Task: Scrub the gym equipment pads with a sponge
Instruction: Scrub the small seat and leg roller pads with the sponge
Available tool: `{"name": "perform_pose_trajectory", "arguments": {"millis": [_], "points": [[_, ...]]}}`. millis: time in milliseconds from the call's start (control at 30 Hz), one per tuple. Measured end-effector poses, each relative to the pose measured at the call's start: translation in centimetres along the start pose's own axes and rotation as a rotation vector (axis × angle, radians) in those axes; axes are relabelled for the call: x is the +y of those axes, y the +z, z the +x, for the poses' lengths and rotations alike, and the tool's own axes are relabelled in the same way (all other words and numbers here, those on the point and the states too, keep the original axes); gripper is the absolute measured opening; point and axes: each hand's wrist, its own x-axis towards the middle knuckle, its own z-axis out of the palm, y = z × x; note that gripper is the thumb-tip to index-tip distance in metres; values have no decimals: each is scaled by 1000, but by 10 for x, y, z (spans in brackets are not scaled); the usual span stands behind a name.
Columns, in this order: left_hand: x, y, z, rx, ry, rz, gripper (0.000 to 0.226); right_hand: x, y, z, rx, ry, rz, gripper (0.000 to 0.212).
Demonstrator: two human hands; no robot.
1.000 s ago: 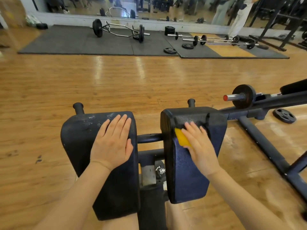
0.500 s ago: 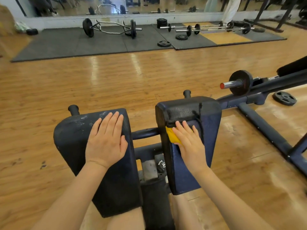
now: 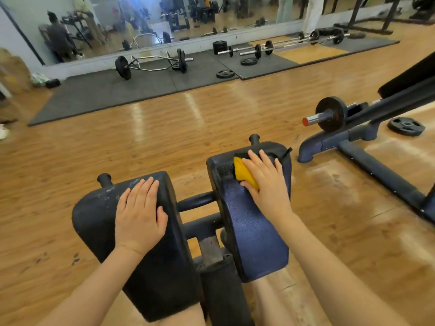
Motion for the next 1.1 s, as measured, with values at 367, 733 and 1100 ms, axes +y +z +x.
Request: {"name": "perform_pose_trajectory", "arguments": {"millis": [367, 733, 1100], "points": [[90, -16, 37, -150, 170, 142, 57, 16, 41, -103, 63, 39, 220, 52], [195, 14, 102, -110, 470, 127, 69, 100, -38, -34, 227, 733, 1263, 27], [194, 22, 101, -54, 446, 111, 70, 93, 6, -3, -6, 593, 1483, 24]]}}
